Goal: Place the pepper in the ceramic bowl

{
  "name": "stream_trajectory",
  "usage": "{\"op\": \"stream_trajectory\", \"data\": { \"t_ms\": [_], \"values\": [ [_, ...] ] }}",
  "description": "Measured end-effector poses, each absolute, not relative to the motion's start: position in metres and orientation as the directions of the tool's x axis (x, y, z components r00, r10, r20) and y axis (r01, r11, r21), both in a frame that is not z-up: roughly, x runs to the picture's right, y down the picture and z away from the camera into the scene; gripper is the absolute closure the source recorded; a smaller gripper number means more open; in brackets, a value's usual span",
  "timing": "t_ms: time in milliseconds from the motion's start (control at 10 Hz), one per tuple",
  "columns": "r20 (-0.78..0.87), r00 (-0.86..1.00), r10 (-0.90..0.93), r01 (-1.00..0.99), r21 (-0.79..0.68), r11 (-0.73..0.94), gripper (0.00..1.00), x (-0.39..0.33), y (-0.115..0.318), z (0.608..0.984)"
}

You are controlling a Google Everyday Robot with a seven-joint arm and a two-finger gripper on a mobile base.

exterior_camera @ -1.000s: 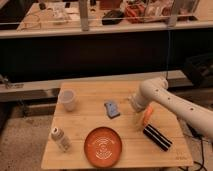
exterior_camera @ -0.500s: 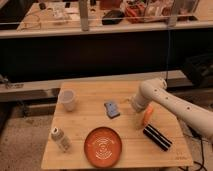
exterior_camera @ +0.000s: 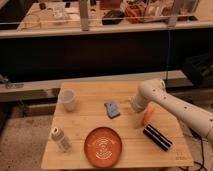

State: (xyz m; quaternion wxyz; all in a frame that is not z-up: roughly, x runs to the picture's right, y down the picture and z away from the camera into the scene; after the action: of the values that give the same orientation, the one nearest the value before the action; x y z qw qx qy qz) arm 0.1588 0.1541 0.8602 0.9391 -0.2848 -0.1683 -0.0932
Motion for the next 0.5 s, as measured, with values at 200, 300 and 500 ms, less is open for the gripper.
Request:
{"op": "stream_trajectory", "data": {
  "t_ms": [200,300,500],
  "values": [
    [0.366,0.927,-0.078,0.270,-0.510,0.817,0.20,0.1616,0.1559,0.8651],
    [0.364,0.928,-0.077,0.269,-0.513,0.815,0.20,0.1635,0.1572,0.8675],
    [0.364,0.928,-0.079,0.272,-0.519,0.810,0.20,0.1639,0.1581,0.8725]
  ]
}}
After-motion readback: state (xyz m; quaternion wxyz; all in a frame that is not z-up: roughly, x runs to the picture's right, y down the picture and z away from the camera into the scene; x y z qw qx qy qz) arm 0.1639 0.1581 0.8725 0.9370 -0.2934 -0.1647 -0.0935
